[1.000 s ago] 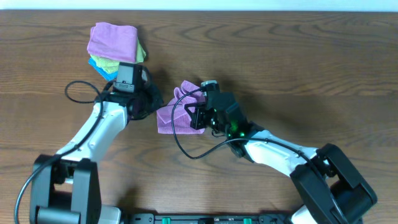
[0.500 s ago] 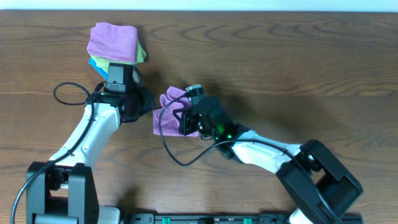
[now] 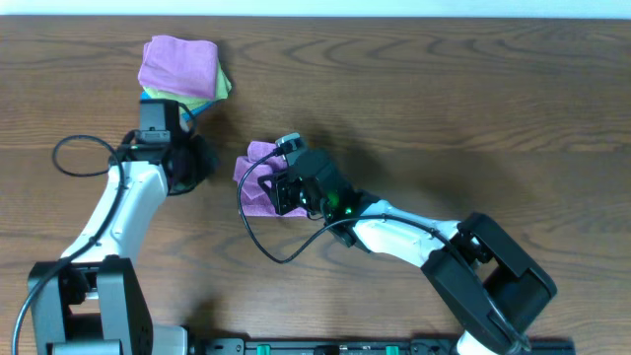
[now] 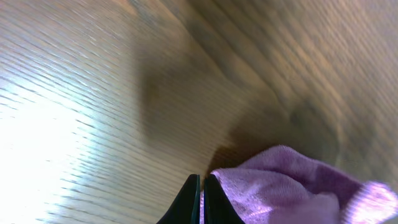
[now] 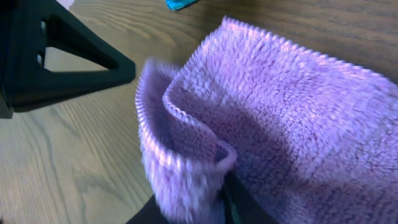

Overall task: Fold the cloth
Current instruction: 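Release the folded cloth and retract the right gripper to rest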

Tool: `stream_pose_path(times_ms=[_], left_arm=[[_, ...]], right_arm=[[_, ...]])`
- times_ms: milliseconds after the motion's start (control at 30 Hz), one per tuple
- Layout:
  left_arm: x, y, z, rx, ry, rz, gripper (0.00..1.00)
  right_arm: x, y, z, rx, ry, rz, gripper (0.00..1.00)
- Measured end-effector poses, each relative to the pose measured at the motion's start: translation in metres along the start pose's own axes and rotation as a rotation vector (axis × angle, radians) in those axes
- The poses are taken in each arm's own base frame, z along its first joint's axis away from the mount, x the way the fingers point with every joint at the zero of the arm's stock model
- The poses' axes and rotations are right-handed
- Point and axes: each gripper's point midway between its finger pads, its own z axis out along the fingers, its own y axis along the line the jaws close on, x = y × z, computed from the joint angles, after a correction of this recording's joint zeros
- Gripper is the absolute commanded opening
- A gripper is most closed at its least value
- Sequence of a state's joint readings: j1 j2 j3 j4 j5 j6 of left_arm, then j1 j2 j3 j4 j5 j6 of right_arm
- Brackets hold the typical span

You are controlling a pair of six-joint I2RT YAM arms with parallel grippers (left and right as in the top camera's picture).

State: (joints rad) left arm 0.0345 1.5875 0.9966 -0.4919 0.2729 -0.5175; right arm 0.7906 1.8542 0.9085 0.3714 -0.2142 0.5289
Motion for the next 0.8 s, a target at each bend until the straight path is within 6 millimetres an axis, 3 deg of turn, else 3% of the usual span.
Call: stream_pose_path(times_ms=[133, 267, 567, 800], left_arm=[[-0.016, 0.004, -0.007, 0.003, -0.034, -0.022, 0.06], [-0.018, 0.006, -0.008, 0.000, -0.039, -0.013, 0.06], [-0.021, 0.008, -0.009, -0.001, -0.045, -0.019, 0.06], [-0.033, 0.007, -0.022, -0.010, -0.058, -0.007, 0.24]], right_arm=[[0.003, 0.006, 0.000, -0.032, 0.019, 0.000, 0.32], [0.010, 0.017, 0.000, -0.081, 0.048, -0.006, 0.41], [0.042, 0.061, 0.002, -0.176, 0.126, -0.059, 0.47], [0.043, 0.061, 0.002, -0.176, 0.130, -0.058, 0.53]])
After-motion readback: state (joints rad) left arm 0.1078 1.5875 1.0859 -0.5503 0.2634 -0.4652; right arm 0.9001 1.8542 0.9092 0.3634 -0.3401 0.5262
